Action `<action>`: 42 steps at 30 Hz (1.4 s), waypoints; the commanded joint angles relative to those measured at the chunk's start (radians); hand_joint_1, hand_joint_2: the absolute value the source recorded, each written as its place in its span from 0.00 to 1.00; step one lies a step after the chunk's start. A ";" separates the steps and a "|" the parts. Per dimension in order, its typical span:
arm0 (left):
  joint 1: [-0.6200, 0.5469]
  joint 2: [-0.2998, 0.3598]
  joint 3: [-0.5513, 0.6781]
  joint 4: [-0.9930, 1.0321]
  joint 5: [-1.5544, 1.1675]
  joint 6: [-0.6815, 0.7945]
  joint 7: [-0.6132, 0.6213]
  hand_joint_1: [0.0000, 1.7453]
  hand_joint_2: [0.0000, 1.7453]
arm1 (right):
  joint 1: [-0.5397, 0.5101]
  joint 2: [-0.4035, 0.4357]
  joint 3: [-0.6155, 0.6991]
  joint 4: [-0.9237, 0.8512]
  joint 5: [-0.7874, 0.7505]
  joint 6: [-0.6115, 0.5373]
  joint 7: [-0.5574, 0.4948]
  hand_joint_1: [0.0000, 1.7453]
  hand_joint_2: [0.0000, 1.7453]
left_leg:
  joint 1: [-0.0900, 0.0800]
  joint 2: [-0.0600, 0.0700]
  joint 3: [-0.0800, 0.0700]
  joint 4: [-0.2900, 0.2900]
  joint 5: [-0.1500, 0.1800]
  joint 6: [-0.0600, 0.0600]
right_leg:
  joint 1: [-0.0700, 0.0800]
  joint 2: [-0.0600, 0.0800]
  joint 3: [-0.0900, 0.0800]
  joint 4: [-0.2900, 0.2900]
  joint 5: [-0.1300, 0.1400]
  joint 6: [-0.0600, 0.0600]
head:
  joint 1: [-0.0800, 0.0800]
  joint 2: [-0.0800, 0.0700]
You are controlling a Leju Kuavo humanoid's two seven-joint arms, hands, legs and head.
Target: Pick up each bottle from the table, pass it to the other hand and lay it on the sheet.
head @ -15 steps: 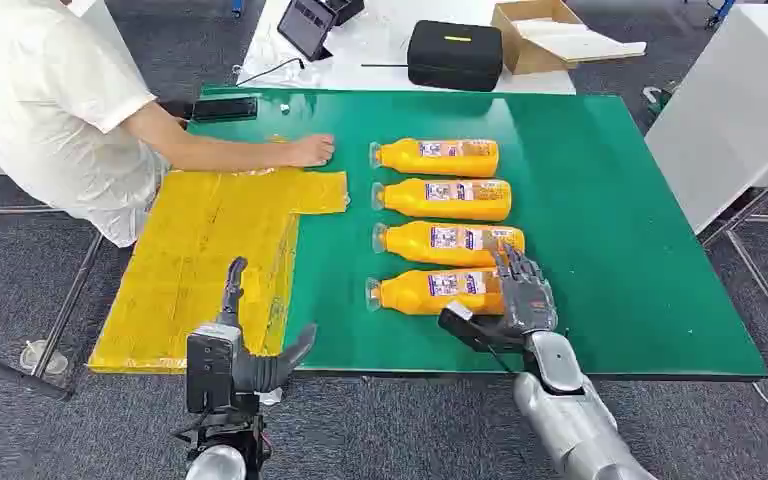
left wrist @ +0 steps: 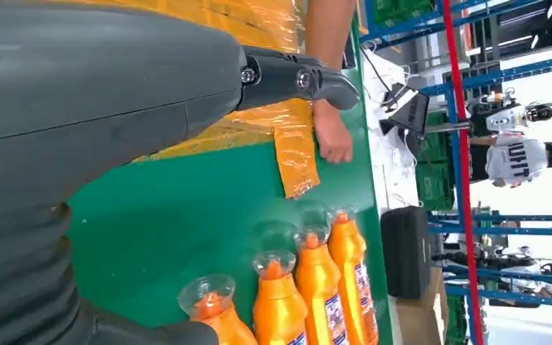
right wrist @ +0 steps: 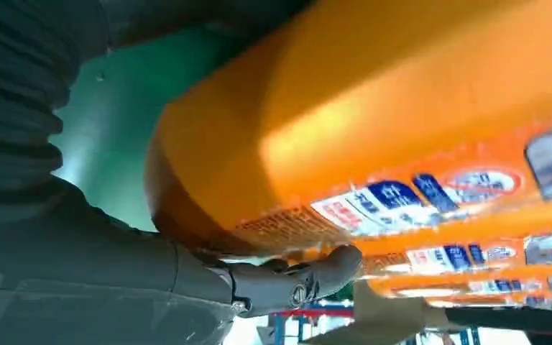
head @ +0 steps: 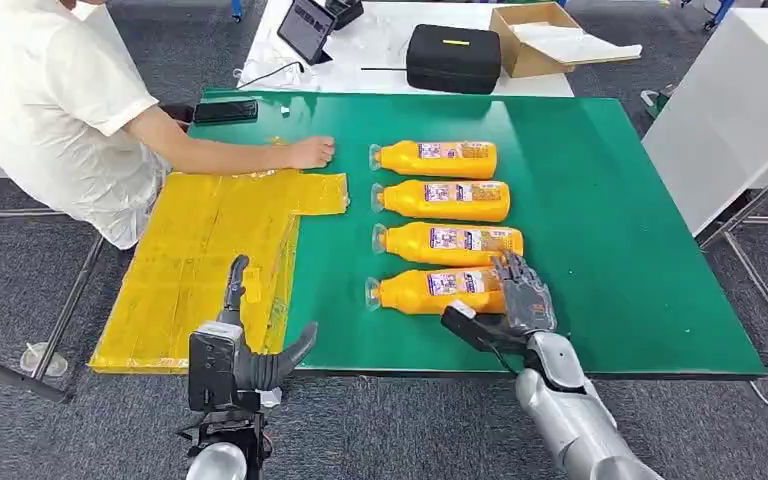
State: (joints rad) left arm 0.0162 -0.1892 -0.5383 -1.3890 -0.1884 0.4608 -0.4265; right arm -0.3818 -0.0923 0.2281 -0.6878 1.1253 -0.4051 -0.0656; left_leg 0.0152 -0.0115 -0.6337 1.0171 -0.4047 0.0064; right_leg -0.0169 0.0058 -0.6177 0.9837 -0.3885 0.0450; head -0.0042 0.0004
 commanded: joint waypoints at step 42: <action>0.014 0.048 0.002 0.027 0.525 -0.135 -0.058 0.00 1.00 | 0.202 0.098 -0.104 -0.294 -0.755 0.246 -0.437 1.00 1.00 | 0.001 0.003 -0.003 -0.001 -0.003 -0.002 | 0.001 0.003 -0.003 0.001 -0.001 -0.001 | 0.000 0.000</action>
State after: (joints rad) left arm 0.0424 -0.1747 -0.5356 -1.3909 0.3033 0.3288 -0.4879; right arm -0.1844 -0.0229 0.1534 -0.9399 0.4254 -0.1690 -0.4963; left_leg 0.0164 -0.0092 -0.6385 1.0170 -0.4071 0.0044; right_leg -0.0160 0.0091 -0.6221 0.9845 -0.3889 0.0446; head -0.0042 0.0000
